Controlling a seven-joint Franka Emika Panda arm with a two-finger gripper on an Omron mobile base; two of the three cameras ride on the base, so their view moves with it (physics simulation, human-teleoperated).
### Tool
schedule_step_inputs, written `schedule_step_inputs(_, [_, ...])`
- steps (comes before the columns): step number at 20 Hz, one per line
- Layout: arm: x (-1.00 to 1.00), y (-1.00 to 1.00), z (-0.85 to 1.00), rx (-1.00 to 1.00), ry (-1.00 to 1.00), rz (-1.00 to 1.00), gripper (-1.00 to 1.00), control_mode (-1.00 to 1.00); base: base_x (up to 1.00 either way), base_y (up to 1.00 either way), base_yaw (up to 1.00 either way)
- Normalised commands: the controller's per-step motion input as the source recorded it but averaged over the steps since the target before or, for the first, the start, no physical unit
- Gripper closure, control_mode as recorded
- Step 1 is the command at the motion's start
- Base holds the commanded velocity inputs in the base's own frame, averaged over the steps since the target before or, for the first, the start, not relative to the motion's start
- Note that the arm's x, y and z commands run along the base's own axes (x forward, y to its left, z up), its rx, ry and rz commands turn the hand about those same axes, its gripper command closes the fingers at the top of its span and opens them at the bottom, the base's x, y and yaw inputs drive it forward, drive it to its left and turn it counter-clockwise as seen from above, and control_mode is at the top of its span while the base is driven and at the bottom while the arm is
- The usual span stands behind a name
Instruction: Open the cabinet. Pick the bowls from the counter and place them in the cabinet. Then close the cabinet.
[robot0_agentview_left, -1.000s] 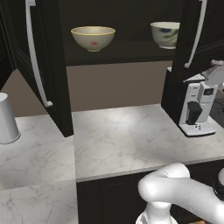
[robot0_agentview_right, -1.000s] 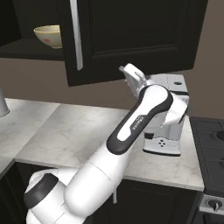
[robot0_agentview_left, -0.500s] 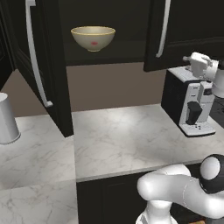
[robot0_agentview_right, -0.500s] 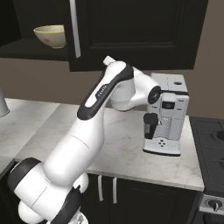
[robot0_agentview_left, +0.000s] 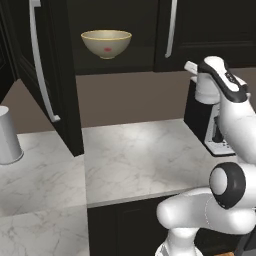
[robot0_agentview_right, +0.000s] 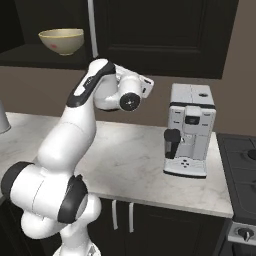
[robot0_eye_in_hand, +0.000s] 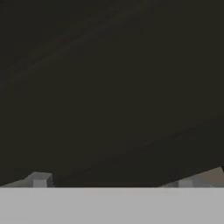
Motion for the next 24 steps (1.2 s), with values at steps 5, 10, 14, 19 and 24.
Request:
schedule_step_inputs(5, [0.92,0.96,0.85,-0.24,-0.09,-0.54,-1.00,-1.00,0.00,0.00,0.00])
schedule_step_inputs(10, [0.26,-0.10,0.84,0.08,0.04,-0.36,-1.00,-1.00,0.00,0.00,0.00])
schedule_step_inputs(14, [-0.74,-0.37,0.40,0.16,-0.06,-0.12,-1.00,-1.00,0.00,0.00,0.00])
schedule_step_inputs(19, [-1.00,0.07,0.19,0.09,-0.14,-0.06,-1.00,-1.00,0.00,0.00,0.00])
schedule_step_inputs(24, [-0.91,0.56,0.05,0.00,-0.14,-0.07,-1.00,-1.00,0.00,0.00,0.00])
